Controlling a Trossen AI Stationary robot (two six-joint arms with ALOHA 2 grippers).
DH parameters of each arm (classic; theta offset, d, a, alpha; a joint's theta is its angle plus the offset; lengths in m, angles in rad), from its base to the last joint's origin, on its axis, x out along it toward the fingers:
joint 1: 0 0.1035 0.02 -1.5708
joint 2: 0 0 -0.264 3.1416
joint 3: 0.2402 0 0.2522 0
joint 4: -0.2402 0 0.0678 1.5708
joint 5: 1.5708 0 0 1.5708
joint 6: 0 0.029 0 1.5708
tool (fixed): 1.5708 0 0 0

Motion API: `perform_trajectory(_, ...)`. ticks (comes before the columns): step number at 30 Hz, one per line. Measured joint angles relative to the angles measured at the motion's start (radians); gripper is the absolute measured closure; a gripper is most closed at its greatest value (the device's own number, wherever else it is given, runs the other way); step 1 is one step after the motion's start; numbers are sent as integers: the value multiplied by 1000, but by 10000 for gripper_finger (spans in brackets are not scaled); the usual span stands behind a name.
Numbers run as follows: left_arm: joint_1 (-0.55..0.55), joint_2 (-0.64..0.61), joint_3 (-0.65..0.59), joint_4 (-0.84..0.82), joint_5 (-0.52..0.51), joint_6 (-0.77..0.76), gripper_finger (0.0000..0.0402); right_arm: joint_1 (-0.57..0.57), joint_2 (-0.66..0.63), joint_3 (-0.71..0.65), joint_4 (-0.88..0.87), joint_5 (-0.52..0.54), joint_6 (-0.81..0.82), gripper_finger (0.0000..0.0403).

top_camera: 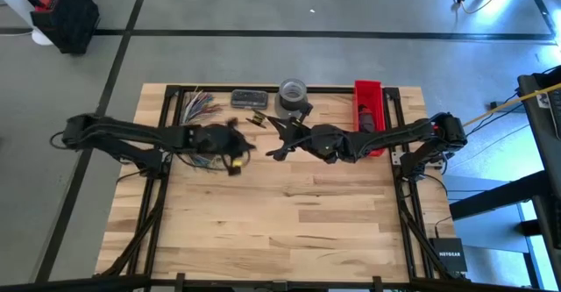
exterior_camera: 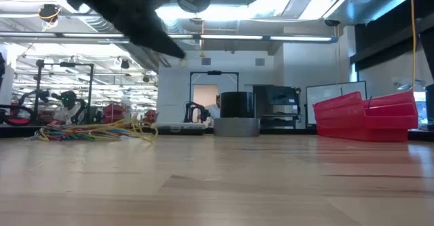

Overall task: Coil cords
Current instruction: Uncoil the yellow wire from the spool

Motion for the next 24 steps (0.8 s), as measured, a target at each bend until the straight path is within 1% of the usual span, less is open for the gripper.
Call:
perform_trajectory(2, -14, 75, 2, 94, 121, 55, 400, 0, 0, 0, 0, 0, 1, 397)
perform_trajectory(4, -37, 132, 26, 143, 184, 109, 399, 0, 0, 0, 0, 0, 1, 397)
perform_trajectory(6, -69, 158, 69, 149, 190, 132, 397, 0, 0, 0, -6, 0, 1, 397)
perform_trajectory(8, -107, 155, 109, 152, 189, 145, 396, 0, 0, 0, -29, 1, 1, 397)
perform_trajectory(11, -174, 104, 135, 149, 153, 170, 399, -8, 0, 0, -81, -2, -9, 397)
perform_trajectory(13, -223, 48, 136, 142, 64, 193, 399, -15, 0, 0, -119, 0, -31, 397)
perform_trajectory(15, -271, -17, 133, 97, -76, 211, 399, -20, 0, 0, -166, 8, -65, 397)
perform_trajectory(18, -326, -113, 133, -28, -292, 193, 400, -23, 0, 0, -244, 38, -84, 397)
perform_trajectory(20, -348, -167, 132, -116, -412, 147, 400, -26, 0, 0, -294, 78, -106, 397)
perform_trajectory(22, -357, -210, 132, -224, -520, 60, 399, -26, 0, 0, -326, 132, -122, 397)
perform_trajectory(24, -347, -238, 132, -361, -595, -45, 400, -26, 0, 0, -342, 165, -124, 397)
